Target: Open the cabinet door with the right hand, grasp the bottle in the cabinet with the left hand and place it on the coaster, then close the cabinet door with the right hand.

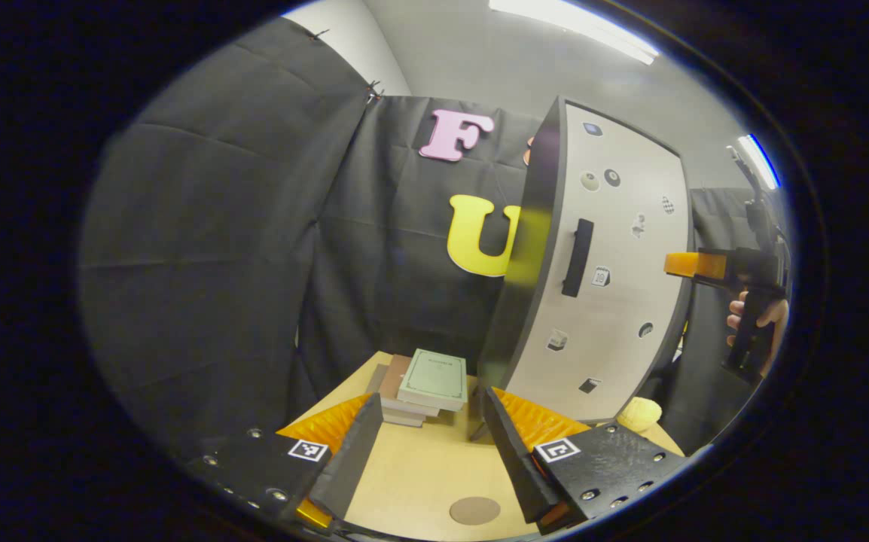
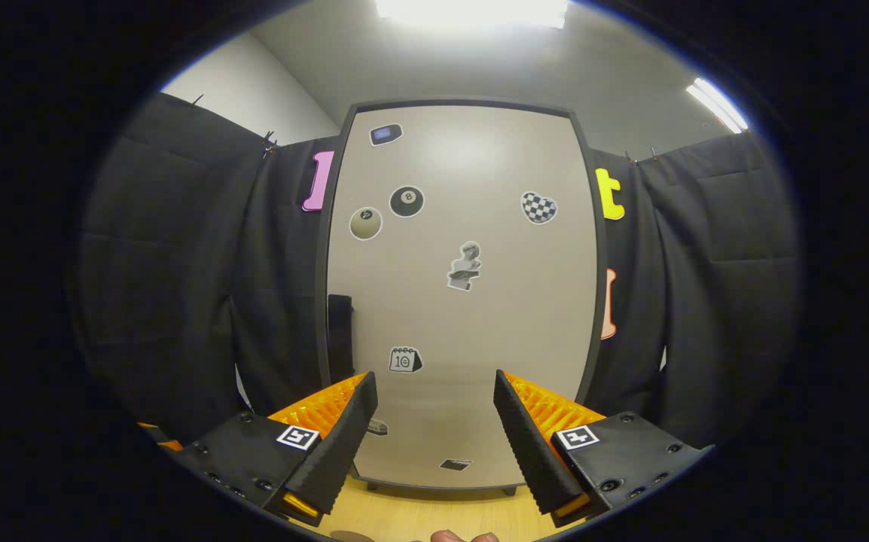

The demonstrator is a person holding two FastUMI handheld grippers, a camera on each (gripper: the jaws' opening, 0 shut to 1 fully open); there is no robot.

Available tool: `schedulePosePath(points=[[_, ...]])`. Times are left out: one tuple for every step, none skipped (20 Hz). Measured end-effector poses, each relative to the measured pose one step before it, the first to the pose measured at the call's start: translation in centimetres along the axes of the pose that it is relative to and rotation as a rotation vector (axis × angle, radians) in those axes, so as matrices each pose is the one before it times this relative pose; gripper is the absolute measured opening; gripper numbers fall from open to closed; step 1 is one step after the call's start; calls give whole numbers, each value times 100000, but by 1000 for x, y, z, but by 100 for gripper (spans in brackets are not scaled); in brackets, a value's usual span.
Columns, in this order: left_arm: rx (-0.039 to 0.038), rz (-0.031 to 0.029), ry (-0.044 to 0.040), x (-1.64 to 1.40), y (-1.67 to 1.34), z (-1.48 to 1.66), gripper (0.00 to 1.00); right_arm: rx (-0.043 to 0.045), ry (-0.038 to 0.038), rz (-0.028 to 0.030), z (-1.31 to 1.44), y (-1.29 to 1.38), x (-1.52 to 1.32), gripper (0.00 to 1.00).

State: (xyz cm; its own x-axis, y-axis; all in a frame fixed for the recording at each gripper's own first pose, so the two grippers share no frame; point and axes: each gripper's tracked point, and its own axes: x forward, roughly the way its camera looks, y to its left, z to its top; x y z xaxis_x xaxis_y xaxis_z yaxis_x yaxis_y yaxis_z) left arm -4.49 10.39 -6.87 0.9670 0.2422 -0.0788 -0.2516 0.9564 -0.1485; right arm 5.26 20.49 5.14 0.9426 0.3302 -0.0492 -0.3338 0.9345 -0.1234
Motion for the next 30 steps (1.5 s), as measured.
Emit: schedulePosePath(points=[[340, 1637, -108, -120, 647, -124, 82, 394, 1212, 2257, -147, 1107, 669, 96], [344, 1747, 43, -258, 720, -85, 82, 432, 1125, 1988, -138, 986, 581, 98], [214, 1926, -78, -153, 787, -118, 82, 462, 808, 1812, -63, 947, 699, 98], [-112, 1529, 6, -167, 638, -106, 82, 477, 473, 1601, 51, 855, 657, 99], [-232, 1410, 148, -174, 568, -253, 82, 391, 329, 1315, 102, 770, 717, 99], [-229, 1433, 300, -95, 709, -109, 82, 372, -48, 821, 191, 617, 650, 98], [-179, 1302, 244, -140, 567, -212, 82, 473, -8, 382, 154, 402, 598, 99], [-135, 1311, 461, -8, 560, -140, 82, 603, -179, 646, 367, 459, 682, 99], [-102, 1255, 410, 72, 497, -276, 82, 668, -169, 366, 207, 425, 749, 99], [-41, 1020, 243, -12, 422, -41, 82, 557, 3, 133, 238, 290, 638, 99], [65, 1026, 205, 141, 540, -182, 84, 441, 106, 137, 166, 325, 646, 99], [178, 932, 152, 103, 354, -23, 84, 383, 90, -42, 165, 200, 622, 96], [202, 761, 52, 163, 315, -115, 84, 181, -36, -195, 94, 195, 685, 99], [211, 640, 26, 216, 342, 46, 84, -183, 277, -882, 49, 75, 646, 98], [123, 357, 192, 228, 150, -98, 82, -301, 618, -1287, -197, -22, 619, 98], [22, 192, 225, 109, 196, -19, 84, -267, 618, -834, -163, 61, 589, 98], [-1, 24, 149, 228, 166, -65, 84, -83, 493, -1317, -237, 41, 577, 95], [65, 43, 275, 202, 87, -32, 82, -136, 543, -899, -218, 88, 529, 98], [157, 115, 309, 117, 199, -208, 82, -221, 792, -335, -305, 156, 616, 95], [172, 251, 366, 114, 242, -94, 82, 38, 1552, -391, -366, 171, 459, 95], [176, 224, 528, 222, 219, -219, 82, 537, 1237, -238, -410, 125, 491, 99], [135, 209, 539, 160, 271, -74, 82, 625, 1171, -326, -197, 204, 388, 99], [113, 186, 460, 172, 115, -183, 84, 439, 1245, 215, -398, 118, 395, 99], [38, 163, 432, 158, 227, -148, 84, 211, 1039, -19, -198, 60, 375, 98], [72, 232, 364, 130, 268, -156, 84, 172, 519, -803, -215, 23, 176, 97], [209, 426, 403, 196, 206, -90, 84, 250, 445, -891, -15, -130, 309, 88], [254, 608, 263, 194, 231, -11, 84, 418, 449, -729, -172, -80, 173, 75], [86, 630, 68, 6, 213, -11, 84, 560, 250, -822, 83, -180, -107, 71], [-142, 525, 20, 13, 198, 43, 84, 715, -238, 342, -9, 48, 104, 61], [-243, 260, 140, -23, 128, -106, 84, 386, -73, -227, 26, 111, 100, 44]])
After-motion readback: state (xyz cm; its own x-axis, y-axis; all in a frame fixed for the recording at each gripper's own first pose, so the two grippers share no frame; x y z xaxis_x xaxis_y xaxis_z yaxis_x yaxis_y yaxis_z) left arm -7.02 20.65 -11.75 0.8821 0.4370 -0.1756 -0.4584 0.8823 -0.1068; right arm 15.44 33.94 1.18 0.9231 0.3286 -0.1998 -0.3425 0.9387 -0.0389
